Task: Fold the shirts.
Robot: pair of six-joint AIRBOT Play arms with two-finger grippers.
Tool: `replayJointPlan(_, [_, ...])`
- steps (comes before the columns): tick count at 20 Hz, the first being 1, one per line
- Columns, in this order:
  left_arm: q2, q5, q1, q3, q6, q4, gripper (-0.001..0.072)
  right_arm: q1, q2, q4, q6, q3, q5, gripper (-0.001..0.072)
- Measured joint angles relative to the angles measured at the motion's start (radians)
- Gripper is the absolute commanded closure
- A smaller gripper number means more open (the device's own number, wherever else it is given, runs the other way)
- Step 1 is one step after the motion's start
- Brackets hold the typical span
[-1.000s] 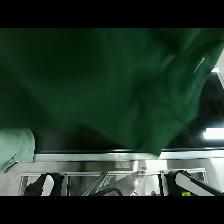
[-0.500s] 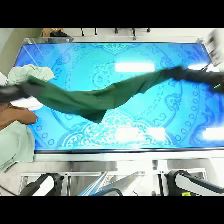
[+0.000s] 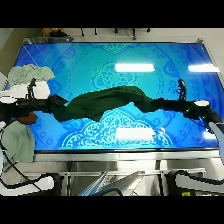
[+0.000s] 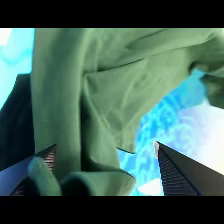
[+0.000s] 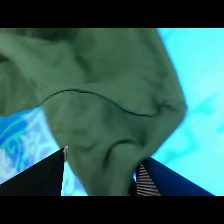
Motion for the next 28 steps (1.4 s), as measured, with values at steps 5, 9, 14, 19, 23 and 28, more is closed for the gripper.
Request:
replayJointPlan(5, [0.058,-0.118,0.14,0.133,-0.049,0.0,0.0026,-0.168,0.002,-0.031,0.032,0.037,0.087,0.0089])
replayJointPlan(9, [0.148,-0.127,0.204,0.071,-0.059,0.002,0.0026,-0.222,-0.016,-0.039,0.037,0.045,0.134,0.0092])
replayJointPlan(14, [0.2,-0.042,0.189,-0.152,-0.043,0.037,0.0026,-0.179,-0.084,-0.013,0.041,0.047,0.15,0.0094])
replayJointPlan(19, [0.211,0.099,0.108,-0.349,-0.033,0.068,0.0026,-0.067,-0.164,0.073,0.021,0.049,0.151,0.0115])
replayJointPlan(23, [0.212,0.158,0.032,-0.412,-0.033,0.063,0.0027,0.007,-0.207,0.124,-0.002,0.054,0.15,0.0213])
replayJointPlan(28, [0.212,0.192,-0.217,-0.431,-0.066,-0.055,0.0046,0.03,-0.22,0.176,-0.024,0.063,0.143,0.0691])
